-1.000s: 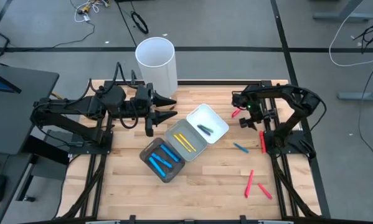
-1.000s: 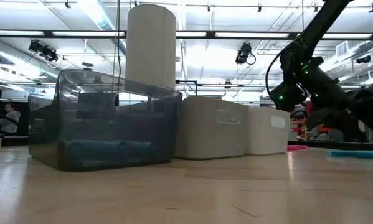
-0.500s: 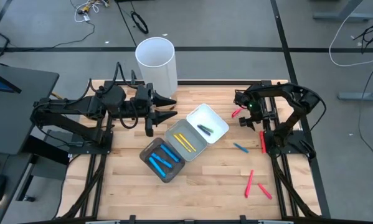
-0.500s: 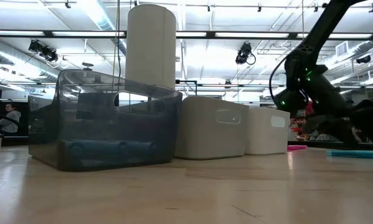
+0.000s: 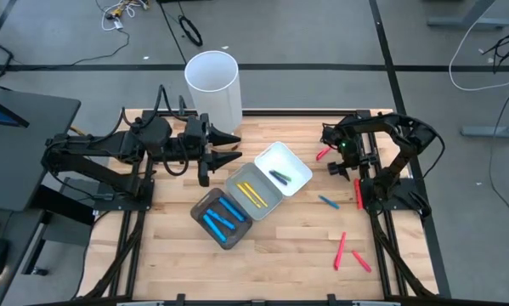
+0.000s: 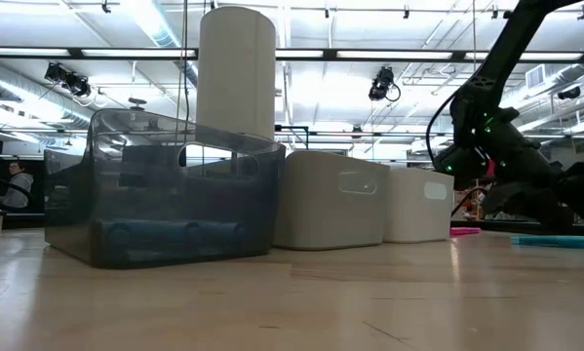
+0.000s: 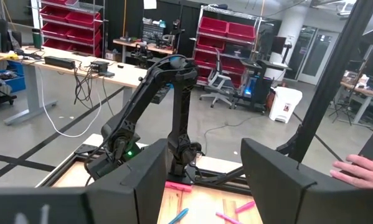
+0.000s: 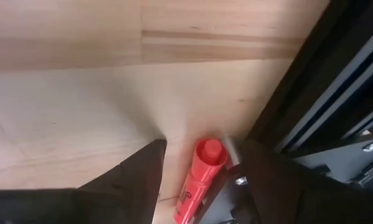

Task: Pick & Place Markers
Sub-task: Put the orange highlighter into the black bin

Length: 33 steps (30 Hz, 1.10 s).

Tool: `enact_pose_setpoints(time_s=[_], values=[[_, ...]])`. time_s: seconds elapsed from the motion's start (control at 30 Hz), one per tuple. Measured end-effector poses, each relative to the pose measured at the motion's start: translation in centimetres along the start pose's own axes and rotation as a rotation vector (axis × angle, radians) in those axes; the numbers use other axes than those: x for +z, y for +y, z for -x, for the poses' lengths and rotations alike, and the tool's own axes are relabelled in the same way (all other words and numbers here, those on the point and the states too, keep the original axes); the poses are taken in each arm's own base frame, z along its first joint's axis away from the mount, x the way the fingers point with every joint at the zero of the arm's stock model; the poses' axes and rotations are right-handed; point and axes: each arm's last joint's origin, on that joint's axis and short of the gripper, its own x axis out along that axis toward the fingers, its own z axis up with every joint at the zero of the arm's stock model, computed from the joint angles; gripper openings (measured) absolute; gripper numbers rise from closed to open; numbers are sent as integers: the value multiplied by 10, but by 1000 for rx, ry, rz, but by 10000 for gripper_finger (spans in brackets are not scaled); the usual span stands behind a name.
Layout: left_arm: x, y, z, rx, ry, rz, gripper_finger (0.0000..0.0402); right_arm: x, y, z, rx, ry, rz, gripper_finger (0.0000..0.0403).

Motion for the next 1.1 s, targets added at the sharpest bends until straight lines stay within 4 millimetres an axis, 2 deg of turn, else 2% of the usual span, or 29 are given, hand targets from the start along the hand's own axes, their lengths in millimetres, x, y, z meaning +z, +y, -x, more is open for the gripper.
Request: enact_pose_setpoints(time_s=[0.3, 0.53, 0.87, 1.1], values=[[0, 0, 0, 0, 0, 0, 209, 0, 3, -2, 49, 40, 95, 223], [0, 0, 0, 1, 0, 0, 209, -3, 12, -4, 196, 143, 131, 223], [0, 0, 0, 1, 0, 0, 209, -10, 12, -6, 87, 133, 146, 223], [0, 0, 0, 0, 0, 0, 209, -22, 18, -19, 91, 171, 169, 223]])
